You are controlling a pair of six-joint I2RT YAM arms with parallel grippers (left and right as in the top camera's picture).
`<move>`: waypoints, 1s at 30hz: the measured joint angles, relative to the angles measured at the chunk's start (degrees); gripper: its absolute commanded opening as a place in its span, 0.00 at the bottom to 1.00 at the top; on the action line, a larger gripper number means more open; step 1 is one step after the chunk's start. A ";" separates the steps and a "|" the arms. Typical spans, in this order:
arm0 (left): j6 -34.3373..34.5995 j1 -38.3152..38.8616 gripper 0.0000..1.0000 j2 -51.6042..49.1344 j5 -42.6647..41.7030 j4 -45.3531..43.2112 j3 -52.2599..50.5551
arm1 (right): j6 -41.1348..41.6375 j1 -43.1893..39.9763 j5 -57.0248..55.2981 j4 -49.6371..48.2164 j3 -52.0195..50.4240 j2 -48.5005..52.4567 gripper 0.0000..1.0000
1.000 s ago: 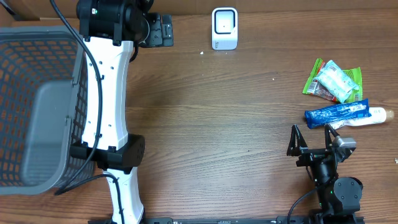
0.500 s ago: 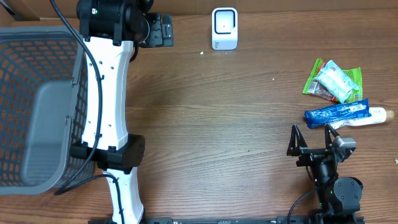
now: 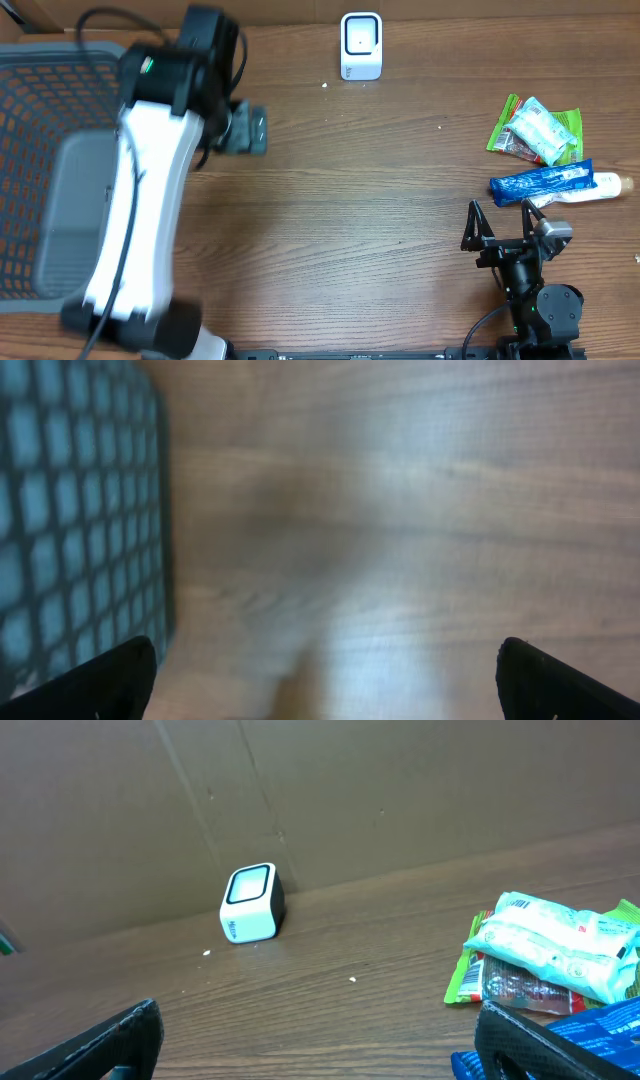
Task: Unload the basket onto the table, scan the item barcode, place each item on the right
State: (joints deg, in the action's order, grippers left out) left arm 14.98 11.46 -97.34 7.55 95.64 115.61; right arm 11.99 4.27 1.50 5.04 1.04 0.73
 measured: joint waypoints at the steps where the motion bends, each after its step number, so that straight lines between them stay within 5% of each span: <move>1: 0.02 0.00 1.00 3.02 0.04 -0.70 -2.67 | 0.00 0.00 0.00 0.04 0.00 0.00 1.00; 10: -0.92 -2.25 0.99 25.75 2.51 -29.33 -30.71 | 0.00 0.00 0.02 0.04 0.00 0.00 1.00; 21: -11.30 -2.32 1.00 52.11 2.40 -70.20 -71.10 | 0.02 0.00 0.02 0.07 0.00 0.00 1.00; 30: -19.34 -10.67 1.00 72.08 -6.16 -93.72 -96.48 | -0.02 0.00 0.00 0.09 0.00 0.00 1.00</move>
State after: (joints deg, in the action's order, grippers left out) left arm -4.36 0.80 -25.26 1.39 1.91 19.14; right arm 11.97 4.27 1.50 5.13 1.04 0.73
